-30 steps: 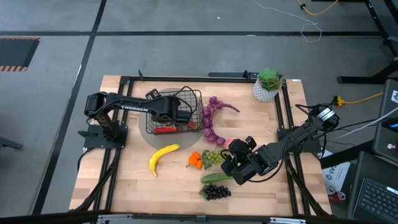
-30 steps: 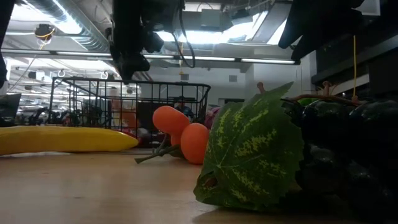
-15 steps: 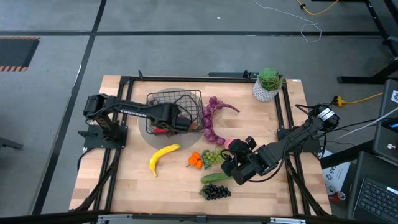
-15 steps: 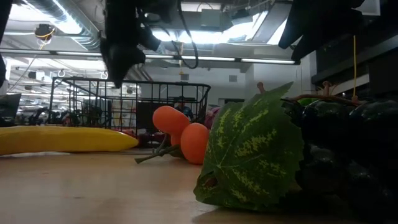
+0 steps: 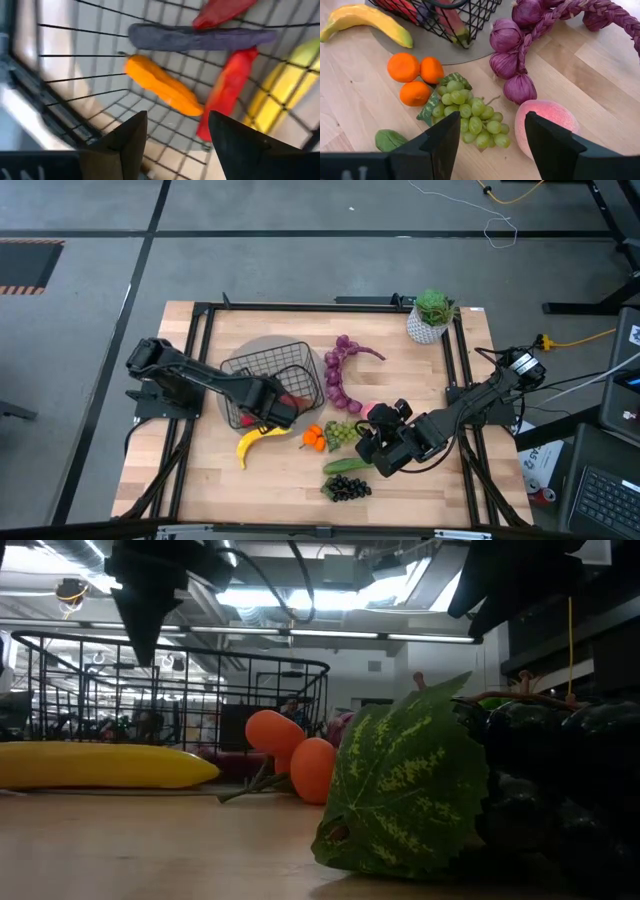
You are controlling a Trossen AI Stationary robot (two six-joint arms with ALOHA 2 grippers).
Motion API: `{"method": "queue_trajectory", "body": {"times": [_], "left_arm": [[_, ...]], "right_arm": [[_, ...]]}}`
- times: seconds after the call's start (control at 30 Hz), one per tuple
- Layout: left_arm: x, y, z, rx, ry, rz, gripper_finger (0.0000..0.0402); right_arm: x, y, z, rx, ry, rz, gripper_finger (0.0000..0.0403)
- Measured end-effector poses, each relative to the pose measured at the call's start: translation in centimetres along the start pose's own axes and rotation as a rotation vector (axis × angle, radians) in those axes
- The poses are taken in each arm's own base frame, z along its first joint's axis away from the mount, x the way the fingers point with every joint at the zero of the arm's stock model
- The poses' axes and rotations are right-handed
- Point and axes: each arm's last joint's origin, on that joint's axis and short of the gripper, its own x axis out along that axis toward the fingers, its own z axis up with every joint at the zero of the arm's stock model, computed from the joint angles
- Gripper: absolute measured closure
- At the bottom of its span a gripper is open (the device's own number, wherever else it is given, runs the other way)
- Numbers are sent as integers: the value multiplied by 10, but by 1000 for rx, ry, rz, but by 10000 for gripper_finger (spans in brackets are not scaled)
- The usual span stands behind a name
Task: Build produce basket
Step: Adjust the wire basket
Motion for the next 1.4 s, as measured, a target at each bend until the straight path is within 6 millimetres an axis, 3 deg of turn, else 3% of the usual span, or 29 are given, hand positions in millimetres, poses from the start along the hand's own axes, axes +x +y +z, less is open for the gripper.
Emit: {"method": "queue_trajectory", "body": {"times": [0.33, 0.63, 0.83, 1.1, 1.27, 1.4], "left_arm": [[-17, 5, -8, -53, -99, 4, 195], [-90, -5, -35, -48, -375, -317, 195], [-113, -31, -63, 160, -509, -492, 195], [-89, -63, -93, 299, -526, -510, 195], [-68, -68, -102, 148, -458, -528, 195], [-48, -68, -105, 138, -414, -476, 195]], "right_arm": [[0, 0, 0, 6, -2, 2, 182], [0, 1, 1, 7, -29, -2, 182], [0, 0, 2, 9, -60, -12, 182], [0, 1, 2, 17, -64, -3, 182], [0, 2, 2, 19, -65, -1, 182], [0, 2, 2, 18, -65, -1, 182]]}}
